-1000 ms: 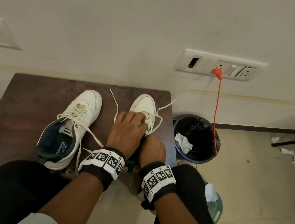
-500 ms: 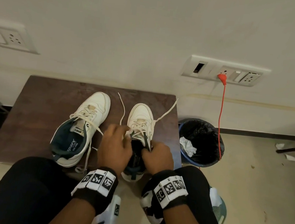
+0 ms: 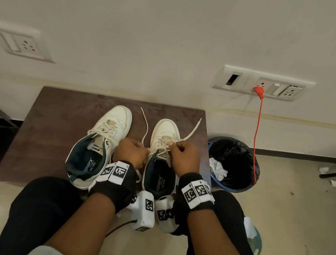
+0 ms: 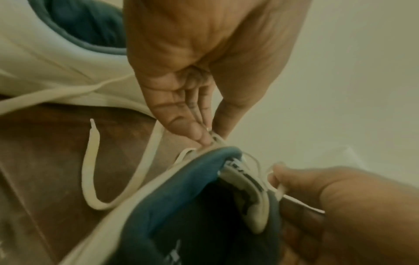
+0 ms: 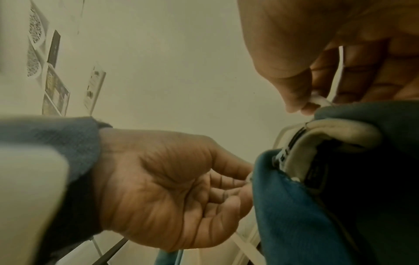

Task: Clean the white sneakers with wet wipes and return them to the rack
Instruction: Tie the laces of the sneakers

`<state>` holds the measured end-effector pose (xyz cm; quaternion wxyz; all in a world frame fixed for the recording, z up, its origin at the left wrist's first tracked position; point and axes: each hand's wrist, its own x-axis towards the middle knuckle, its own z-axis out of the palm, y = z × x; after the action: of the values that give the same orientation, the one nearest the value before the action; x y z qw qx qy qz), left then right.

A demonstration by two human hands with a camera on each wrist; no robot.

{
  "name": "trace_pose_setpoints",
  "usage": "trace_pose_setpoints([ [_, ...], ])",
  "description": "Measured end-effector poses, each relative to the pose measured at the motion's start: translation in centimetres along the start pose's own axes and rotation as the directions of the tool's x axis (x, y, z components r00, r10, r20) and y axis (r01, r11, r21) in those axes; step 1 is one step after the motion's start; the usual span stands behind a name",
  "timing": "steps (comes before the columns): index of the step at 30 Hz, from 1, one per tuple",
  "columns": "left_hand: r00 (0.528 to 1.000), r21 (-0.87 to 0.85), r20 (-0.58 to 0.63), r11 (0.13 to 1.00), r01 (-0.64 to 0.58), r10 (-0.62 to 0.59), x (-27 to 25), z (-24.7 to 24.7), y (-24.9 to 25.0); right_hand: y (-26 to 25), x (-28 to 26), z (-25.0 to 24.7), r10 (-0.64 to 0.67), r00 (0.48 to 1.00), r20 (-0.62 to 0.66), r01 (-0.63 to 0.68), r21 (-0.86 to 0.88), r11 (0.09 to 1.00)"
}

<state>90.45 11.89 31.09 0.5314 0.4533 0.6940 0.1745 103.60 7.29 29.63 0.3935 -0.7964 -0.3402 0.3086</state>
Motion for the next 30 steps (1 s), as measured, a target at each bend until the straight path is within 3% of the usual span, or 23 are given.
trace_pose_setpoints([
  [3,0.999,-0.236,-0.044,0.971,-0.037,0.027,0.1,0.1,-0.1,0.7,0.4,-0.2,-0.029,0.999,-0.037,0.030,0.030,0.999],
  [5,0.999,-0.431,0.004,0.901,-0.039,0.046,-0.2,0.1,0.0,0.8,0.5,-0.1,-0.050,0.998,-0.041,0.053,0.075,0.996],
  [7,0.998,-0.518,0.060,0.855,0.010,0.025,0.0,0.2,0.0,0.7,0.7,-0.2,-0.045,0.998,-0.042,0.049,0.120,0.992],
  [8,0.999,-0.496,0.036,0.868,0.012,0.007,0.2,0.1,0.0,0.5,0.8,-0.3,-0.040,0.999,-0.035,0.044,0.144,0.989],
  [10,0.996,-0.177,-0.081,0.983,-0.039,0.025,0.9,-0.3,-0.3,0.1,0.9,-0.5,-0.043,0.999,-0.010,0.044,0.181,0.982],
  [12,0.991,0.250,-0.127,0.968,-0.020,0.053,0.8,-0.7,-0.7,-0.2,0.8,-0.7,-0.054,0.999,0.003,0.052,0.194,0.980],
  [13,0.997,0.332,-0.078,0.943,-0.002,0.030,0.7,-0.8,-0.8,-0.2,0.7,-0.7,-0.062,0.998,0.002,0.060,0.195,0.979],
  [16,0.989,0.180,0.119,0.981,0.071,-0.093,0.0,-0.6,-1.4,-0.4,0.3,-0.7,-0.081,0.997,-0.015,0.083,0.162,0.983],
  [22,0.987,-0.059,0.146,0.995,0.078,-0.069,0.9,0.1,-1.3,-1.0,-0.1,-0.9,-0.117,0.993,-0.016,0.118,0.141,0.983],
  [27,0.979,-0.378,0.120,0.919,-0.109,0.165,0.0,0.1,0.8,-1.0,0.0,-0.9,-0.091,0.993,0.075,0.077,0.162,0.984],
  [30,0.921,-0.327,0.117,0.890,-0.318,0.372,-1.3,0.0,2.3,-1.4,-0.1,-0.9,-0.089,0.974,0.208,0.047,0.200,0.979],
])
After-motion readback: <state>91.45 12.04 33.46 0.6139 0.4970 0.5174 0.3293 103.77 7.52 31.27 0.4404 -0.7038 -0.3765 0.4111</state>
